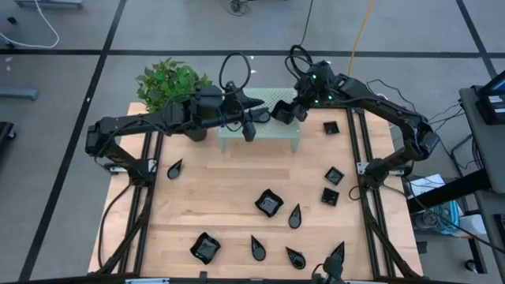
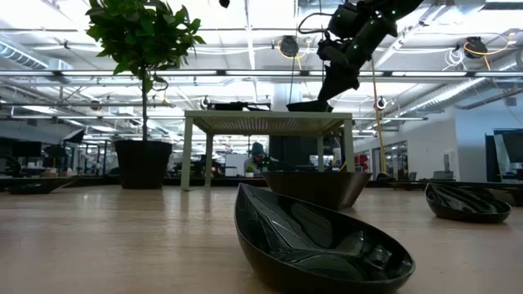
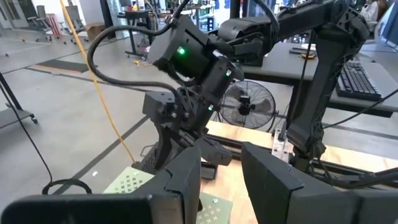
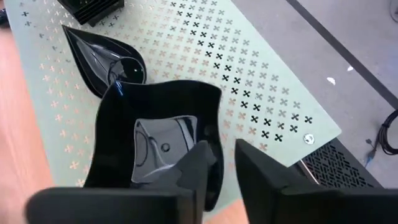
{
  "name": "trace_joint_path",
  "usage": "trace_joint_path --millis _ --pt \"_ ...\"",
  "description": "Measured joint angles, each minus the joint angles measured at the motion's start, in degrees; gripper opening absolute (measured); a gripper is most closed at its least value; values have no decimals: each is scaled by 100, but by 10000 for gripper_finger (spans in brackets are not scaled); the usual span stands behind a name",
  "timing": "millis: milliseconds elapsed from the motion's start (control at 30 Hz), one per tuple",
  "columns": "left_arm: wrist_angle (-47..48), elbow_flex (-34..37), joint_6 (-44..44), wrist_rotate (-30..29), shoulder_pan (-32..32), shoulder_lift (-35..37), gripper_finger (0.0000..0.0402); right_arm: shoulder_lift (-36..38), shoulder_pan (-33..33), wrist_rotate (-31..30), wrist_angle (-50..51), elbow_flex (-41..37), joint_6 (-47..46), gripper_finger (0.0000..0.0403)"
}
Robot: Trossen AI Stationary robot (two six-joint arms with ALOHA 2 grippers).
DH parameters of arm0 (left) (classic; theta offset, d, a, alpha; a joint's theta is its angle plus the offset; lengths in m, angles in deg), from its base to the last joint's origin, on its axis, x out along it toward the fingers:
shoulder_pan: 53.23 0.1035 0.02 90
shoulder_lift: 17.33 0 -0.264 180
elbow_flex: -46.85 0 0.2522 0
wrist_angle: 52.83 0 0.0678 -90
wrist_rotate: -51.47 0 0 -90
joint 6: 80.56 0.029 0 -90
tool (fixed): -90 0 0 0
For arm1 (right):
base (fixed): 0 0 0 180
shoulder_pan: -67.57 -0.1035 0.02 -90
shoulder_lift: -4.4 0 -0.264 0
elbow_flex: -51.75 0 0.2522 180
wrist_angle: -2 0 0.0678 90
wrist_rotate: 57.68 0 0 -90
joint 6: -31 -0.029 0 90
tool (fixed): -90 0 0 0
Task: Pick & Place Mini shaped plates
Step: Stack the distorted square plate on top of the other distorted square plate on the shelf
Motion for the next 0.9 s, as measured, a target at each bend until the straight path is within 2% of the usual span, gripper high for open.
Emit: trace_joint_path --millis 167,300,467,567,700,900 --pt "2 0 -2 0 0 0 120 331 0 15 -85 0 -377 125" --pt "78 0 -15 2 0 0 120 710 -149 109 103 0 -768 130" --pt "443 0 -13 1 -34 0 120 1037 -772 1131 494 -146 -983 125" --pt "809 0 -13 7 -42 53 120 1132 -1324 1240 456 -538 -1243 124" --pt "1311 -4 -13 4 -44 172 120 1161 -1954 1241 -143 -1310 -1797 124" --pt "2088 0 0 6 -70 621 120 999 -2898 1062 -2073 -2525 -3736 125"
